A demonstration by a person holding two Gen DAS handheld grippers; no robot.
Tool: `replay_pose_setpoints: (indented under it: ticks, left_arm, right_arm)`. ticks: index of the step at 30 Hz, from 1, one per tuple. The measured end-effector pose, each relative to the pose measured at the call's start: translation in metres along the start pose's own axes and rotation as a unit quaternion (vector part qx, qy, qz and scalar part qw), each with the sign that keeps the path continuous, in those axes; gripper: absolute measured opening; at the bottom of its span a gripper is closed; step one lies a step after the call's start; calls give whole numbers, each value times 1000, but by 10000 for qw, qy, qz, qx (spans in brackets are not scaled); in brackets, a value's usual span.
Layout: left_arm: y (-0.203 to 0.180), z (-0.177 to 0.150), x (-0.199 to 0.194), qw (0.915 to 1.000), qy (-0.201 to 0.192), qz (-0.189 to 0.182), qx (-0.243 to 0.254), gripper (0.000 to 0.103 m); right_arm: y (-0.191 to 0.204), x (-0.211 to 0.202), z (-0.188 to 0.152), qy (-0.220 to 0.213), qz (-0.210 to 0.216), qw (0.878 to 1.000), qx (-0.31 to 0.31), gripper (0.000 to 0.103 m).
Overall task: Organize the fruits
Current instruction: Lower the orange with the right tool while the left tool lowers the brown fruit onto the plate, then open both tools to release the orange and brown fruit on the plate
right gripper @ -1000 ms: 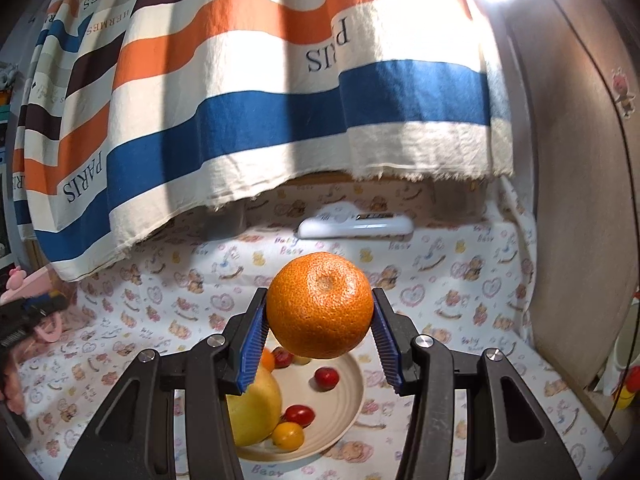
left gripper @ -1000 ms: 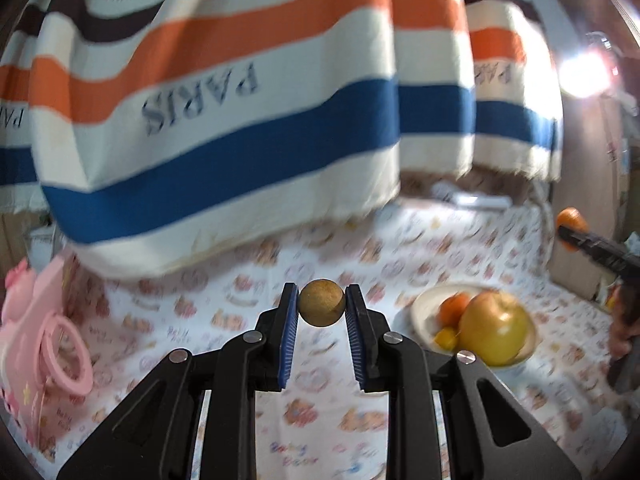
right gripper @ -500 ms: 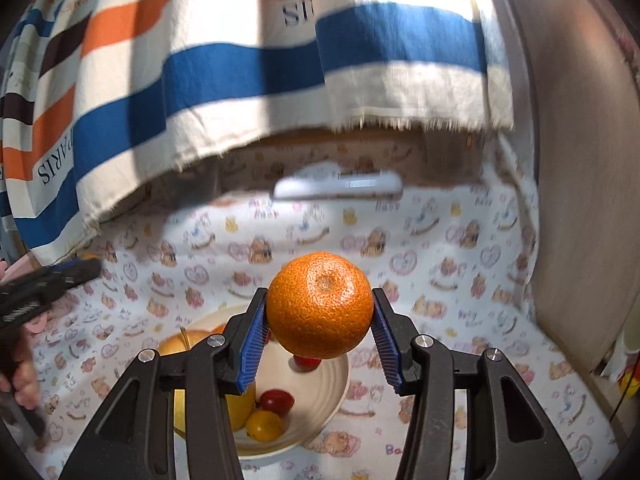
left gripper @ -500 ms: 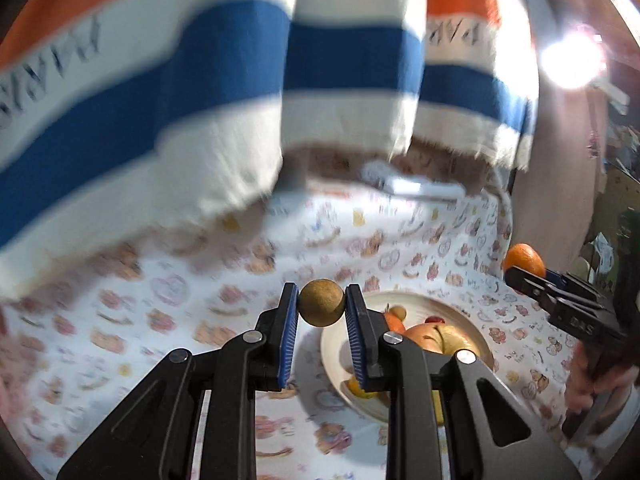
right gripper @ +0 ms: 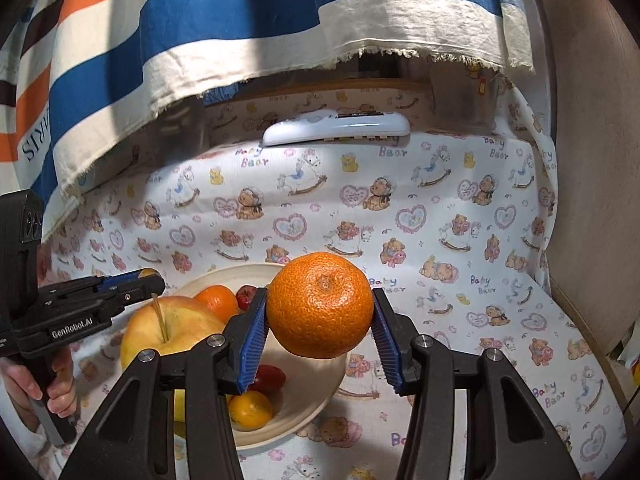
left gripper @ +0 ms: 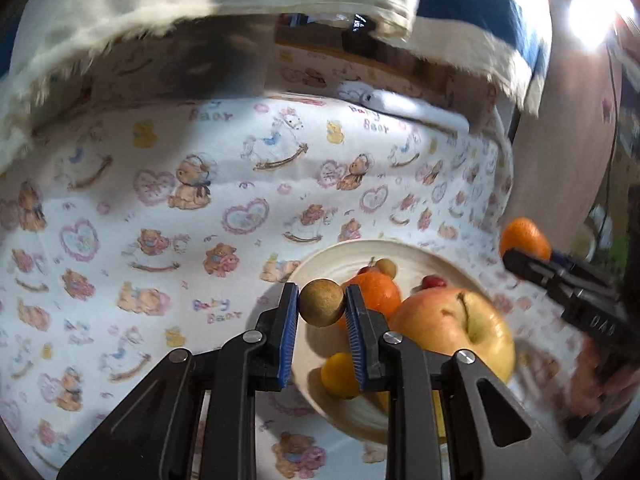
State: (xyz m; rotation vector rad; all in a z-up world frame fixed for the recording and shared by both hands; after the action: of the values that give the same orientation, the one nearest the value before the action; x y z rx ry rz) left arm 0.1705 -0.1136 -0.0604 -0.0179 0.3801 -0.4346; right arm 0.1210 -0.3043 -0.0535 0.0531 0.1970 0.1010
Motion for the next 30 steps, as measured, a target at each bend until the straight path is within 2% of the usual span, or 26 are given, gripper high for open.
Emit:
replay_pose_setpoints:
  ticks: [2, 5, 12, 21, 30]
  left_arm:
    - [-1, -1, -1, 10000, 21, -56, -20, 23]
    - [-1, -1, -1, 9998, 31, 167, 117, 23]
    - [-3, -5, 1, 9995, 190, 155, 201, 23]
    - [4, -12, 8, 9987, 475, 199, 49, 23]
    - [9, -14, 11, 9979, 589, 278, -43, 23]
  right_arm:
    - [0, 1, -1, 9, -15, 10000, -12, 51]
    - [0, 3, -3, 26, -86, 9999, -112, 51]
    - [1, 9, -10, 213, -105, 9996, -169, 51]
    - [-2, 14, -14, 388, -176, 9989, -175, 51]
    - [-10, 23, -23, 735, -191, 9971, 20, 51]
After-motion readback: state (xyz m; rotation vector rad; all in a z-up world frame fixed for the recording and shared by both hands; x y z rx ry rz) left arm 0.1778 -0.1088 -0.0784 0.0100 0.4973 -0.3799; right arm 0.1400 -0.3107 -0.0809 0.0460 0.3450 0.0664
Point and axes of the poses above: each gripper's, at about its wrist camera, not at the fingertips, and x roughly the way its jaws point, y to its left, z to its top, the point moved 6 cm from there along x, roughly the way its jaws point, and after that the axes turned 11 degrees about -y, right-handed, at the moved point
